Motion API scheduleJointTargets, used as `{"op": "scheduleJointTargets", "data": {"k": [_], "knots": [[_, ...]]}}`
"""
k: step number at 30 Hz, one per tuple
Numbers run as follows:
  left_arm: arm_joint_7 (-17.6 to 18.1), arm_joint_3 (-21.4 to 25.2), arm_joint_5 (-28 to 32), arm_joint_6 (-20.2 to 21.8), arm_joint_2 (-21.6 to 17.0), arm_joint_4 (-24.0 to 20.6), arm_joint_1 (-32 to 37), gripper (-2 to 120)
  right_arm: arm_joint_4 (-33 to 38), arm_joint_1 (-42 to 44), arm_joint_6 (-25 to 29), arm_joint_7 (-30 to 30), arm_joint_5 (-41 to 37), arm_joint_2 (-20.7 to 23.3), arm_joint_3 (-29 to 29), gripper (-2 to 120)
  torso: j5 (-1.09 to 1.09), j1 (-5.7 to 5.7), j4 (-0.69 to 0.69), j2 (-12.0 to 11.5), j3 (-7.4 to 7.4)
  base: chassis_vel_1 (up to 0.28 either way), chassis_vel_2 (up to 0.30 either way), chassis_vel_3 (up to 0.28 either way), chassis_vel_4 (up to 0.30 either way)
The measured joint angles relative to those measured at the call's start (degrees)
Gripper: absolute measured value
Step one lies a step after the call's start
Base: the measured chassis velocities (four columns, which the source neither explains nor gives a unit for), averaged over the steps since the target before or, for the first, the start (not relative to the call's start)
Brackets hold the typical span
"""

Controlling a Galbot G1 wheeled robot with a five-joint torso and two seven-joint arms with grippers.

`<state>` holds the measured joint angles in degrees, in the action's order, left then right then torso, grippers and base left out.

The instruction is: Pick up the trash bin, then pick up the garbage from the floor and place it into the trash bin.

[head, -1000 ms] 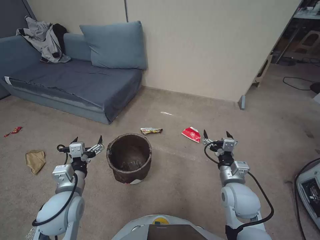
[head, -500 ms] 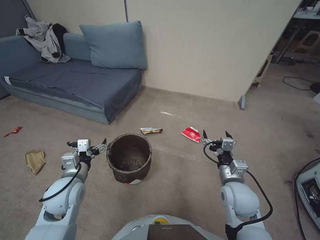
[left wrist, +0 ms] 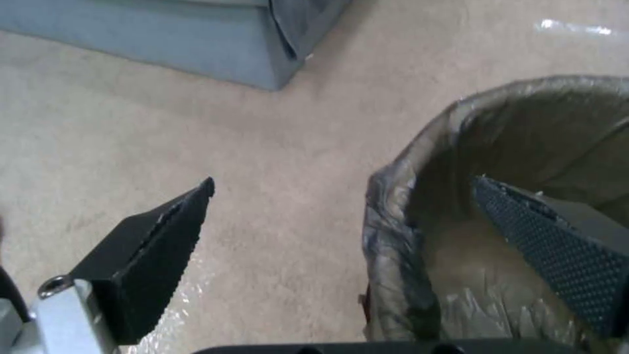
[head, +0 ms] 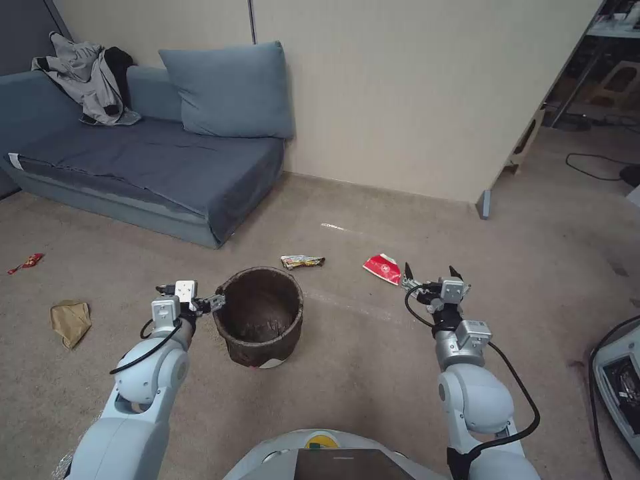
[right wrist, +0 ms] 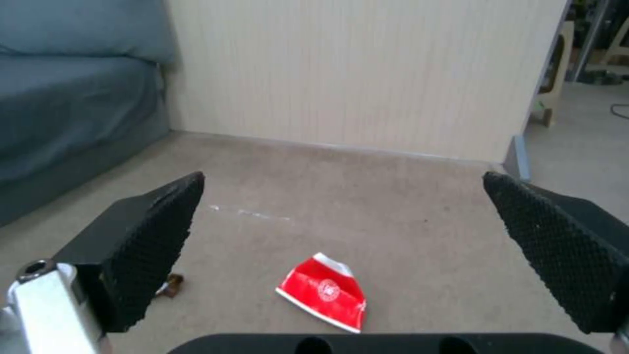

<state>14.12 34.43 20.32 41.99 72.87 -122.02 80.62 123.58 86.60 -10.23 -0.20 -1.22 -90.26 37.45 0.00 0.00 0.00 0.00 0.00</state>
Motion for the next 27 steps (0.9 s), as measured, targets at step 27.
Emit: {"op": "scheduleJointTargets", "data": {"k": [27], "knots": [[5.29, -3.64, 1.46, 0.27, 2.47, 5.36, -1.56, 100, -1.96, -1.01, 0.18, 0.14, -0.01, 0.78, -2.6, 100, 0.0, 0.0, 0.0, 0.0, 0.0, 0.0, 0.0, 0.0, 0.0]]}}
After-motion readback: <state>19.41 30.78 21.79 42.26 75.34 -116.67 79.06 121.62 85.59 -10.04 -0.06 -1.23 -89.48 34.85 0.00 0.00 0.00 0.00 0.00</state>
